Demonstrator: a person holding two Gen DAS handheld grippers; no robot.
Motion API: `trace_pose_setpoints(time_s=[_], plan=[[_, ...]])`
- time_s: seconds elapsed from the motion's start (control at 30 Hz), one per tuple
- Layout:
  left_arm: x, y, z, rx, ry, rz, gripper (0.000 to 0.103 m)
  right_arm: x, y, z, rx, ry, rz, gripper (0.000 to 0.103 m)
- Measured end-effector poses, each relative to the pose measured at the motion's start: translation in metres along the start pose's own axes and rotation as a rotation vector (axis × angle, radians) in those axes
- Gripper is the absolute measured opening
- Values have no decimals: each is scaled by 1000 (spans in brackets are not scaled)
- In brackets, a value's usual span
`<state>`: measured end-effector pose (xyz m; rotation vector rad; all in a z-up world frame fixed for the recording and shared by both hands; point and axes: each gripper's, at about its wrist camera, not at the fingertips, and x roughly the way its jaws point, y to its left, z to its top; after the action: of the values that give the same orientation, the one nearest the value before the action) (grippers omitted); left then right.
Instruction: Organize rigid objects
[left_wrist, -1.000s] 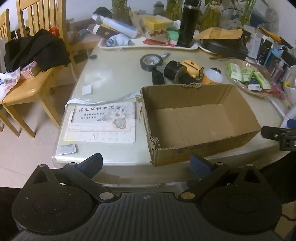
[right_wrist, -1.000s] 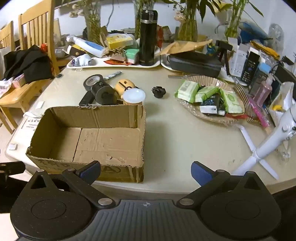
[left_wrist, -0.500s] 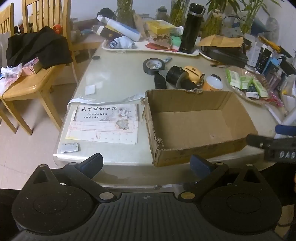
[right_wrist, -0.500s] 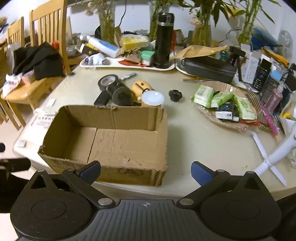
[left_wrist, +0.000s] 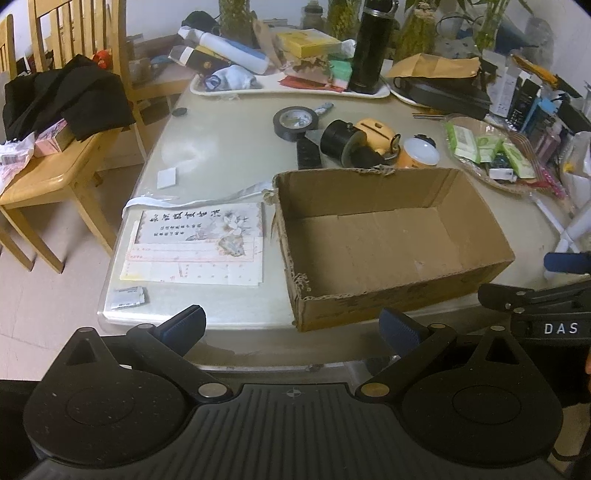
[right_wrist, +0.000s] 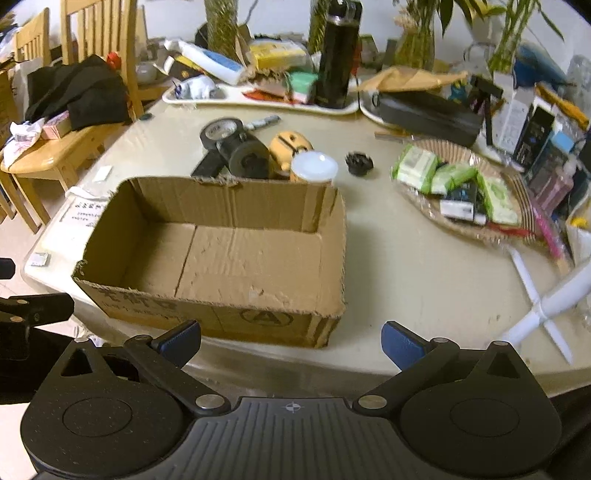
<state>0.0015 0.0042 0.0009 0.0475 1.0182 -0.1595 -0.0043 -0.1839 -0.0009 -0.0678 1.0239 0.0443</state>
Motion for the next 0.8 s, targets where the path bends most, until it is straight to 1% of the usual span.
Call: trace_pose_setpoints(time_s=[0.1, 0.2, 0.37, 0.5, 0.7, 0.8], plan=[[1, -3, 1, 0, 2, 1, 102, 3, -5, 0, 28, 26, 12, 103], [2, -5, 2, -2, 9, 0, 102, 2, -9, 0, 39, 32, 21, 103], [0, -7, 4, -3, -3, -20, 102, 1, -5, 3, -11, 39, 2, 103], [2, -5, 5, -15, 9, -25, 102, 2, -5, 4, -16, 46, 14, 103], [-1, -6, 9, -7, 9, -19, 102, 3, -14, 11, 64, 64, 86, 103], [-4, -6, 14, 2, 6, -7, 102, 5, -17, 15, 86, 60, 95, 103]])
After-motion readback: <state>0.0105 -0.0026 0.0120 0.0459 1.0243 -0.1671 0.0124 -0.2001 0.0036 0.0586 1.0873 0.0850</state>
